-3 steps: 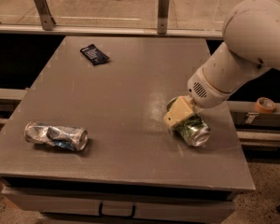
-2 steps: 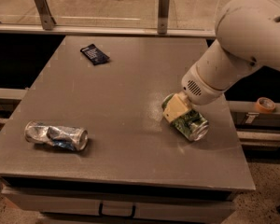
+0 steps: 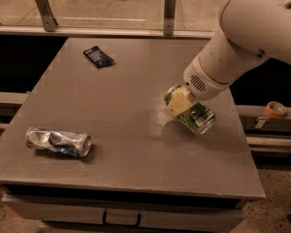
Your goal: Move green can near redbull can
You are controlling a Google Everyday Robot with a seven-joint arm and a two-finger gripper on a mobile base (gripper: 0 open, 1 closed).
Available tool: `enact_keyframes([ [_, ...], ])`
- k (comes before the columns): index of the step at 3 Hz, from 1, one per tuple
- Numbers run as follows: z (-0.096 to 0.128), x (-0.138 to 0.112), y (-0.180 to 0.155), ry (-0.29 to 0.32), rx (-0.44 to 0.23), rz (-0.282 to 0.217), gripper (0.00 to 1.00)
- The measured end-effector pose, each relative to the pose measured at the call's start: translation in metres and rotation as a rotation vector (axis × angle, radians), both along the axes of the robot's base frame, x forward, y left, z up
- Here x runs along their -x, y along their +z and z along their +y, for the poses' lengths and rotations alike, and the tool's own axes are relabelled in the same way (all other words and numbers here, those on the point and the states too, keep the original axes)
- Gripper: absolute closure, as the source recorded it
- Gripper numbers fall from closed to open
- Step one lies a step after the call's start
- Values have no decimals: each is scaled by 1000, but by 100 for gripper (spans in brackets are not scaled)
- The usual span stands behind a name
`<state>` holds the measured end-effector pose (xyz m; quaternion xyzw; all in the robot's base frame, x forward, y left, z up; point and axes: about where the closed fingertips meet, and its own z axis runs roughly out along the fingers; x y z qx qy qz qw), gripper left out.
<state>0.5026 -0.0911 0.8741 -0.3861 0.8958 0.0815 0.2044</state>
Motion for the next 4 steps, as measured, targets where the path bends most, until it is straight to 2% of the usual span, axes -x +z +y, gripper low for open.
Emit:
enact_keyframes([
  [1, 0, 0, 0, 0, 0, 0, 100],
  [2, 45, 0, 4, 61, -26, -10, 100],
  [3, 102, -4, 8, 116, -68, -10, 100],
  [4, 143, -5, 11, 130, -106, 6, 100],
])
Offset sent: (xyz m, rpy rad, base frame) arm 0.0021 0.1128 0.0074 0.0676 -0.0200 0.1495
